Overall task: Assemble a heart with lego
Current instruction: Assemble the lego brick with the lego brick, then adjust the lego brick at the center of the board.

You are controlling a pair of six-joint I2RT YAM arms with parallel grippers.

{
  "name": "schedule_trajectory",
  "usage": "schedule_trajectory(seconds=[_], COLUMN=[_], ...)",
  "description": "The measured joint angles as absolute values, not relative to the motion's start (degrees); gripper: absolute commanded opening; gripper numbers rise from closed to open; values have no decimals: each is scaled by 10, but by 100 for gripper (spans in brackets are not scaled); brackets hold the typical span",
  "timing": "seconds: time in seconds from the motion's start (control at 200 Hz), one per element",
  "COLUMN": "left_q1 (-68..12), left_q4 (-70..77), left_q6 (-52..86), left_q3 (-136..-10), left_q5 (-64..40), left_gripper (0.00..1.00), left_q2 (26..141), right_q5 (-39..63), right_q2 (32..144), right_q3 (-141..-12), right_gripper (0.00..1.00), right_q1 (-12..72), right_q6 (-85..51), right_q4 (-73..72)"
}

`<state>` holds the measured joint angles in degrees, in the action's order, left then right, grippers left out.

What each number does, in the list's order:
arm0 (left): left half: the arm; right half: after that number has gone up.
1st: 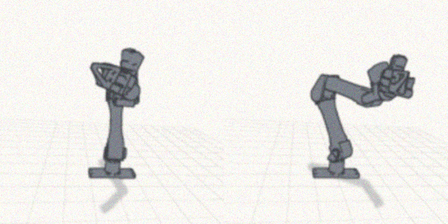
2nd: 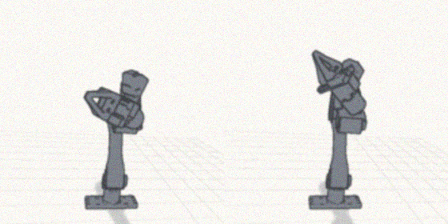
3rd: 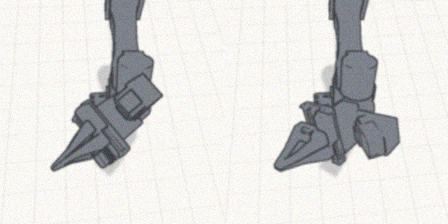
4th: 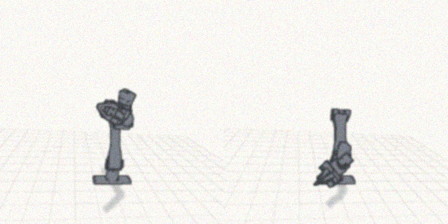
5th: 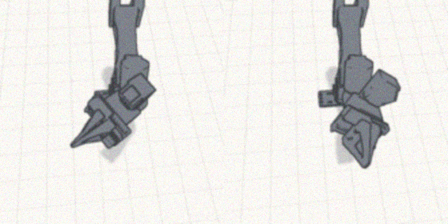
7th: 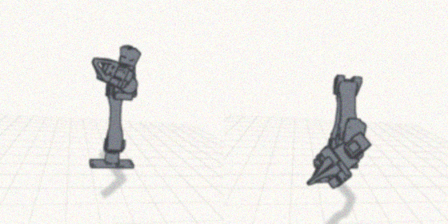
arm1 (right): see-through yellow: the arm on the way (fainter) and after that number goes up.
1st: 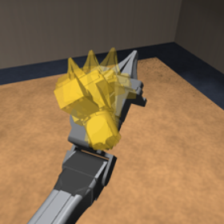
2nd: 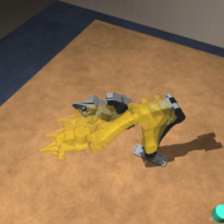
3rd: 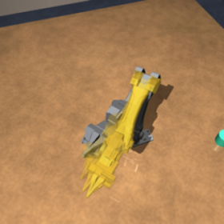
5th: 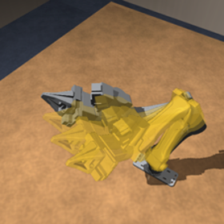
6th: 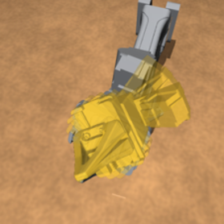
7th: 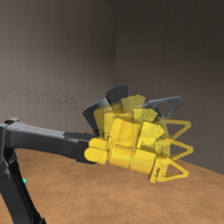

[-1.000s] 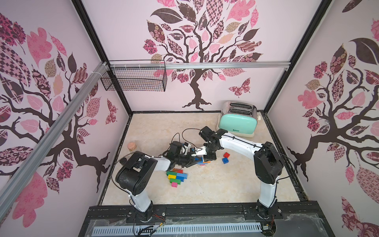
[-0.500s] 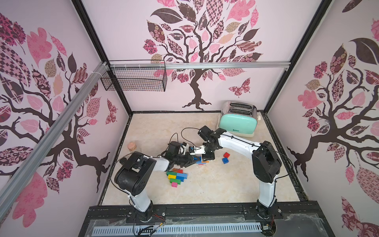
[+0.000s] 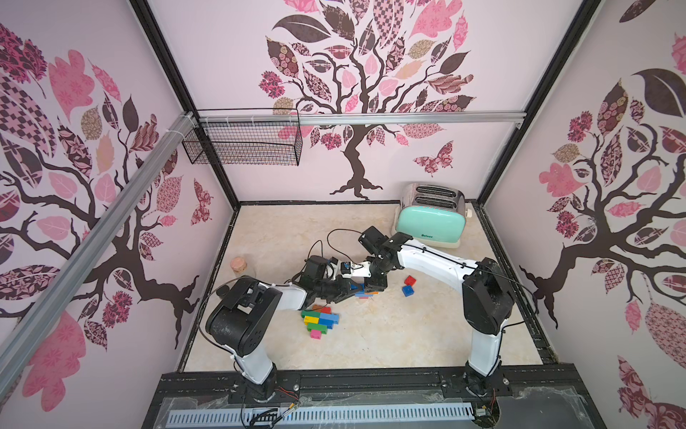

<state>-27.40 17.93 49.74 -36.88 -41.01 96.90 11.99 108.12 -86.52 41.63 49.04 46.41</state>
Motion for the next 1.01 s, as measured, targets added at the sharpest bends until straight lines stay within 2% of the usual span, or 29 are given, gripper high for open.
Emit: schedule_trajectory(seconds=[0.285, 0.645, 0.805, 1.005], left_q1=[-278, -278, -278, -275], left_q4=[114, 66, 36, -33], left_q6=[492, 495, 494, 479], left_q3=[-376, -392, -398, -409], left_q5=[-389, -372, -361, -329], left_gripper=[57, 59, 59, 59], left_q2=[944, 917, 876, 806], right_q5=[128, 134, 126, 169], right_q2=[1003, 795, 775, 751], right_q3=[-844, -696, -688, -633], right_gripper=[99, 99, 100, 99], right_q1=[416, 403, 400, 399], right_q6=[465, 279, 185, 107], right_q4=[428, 209, 184, 151])
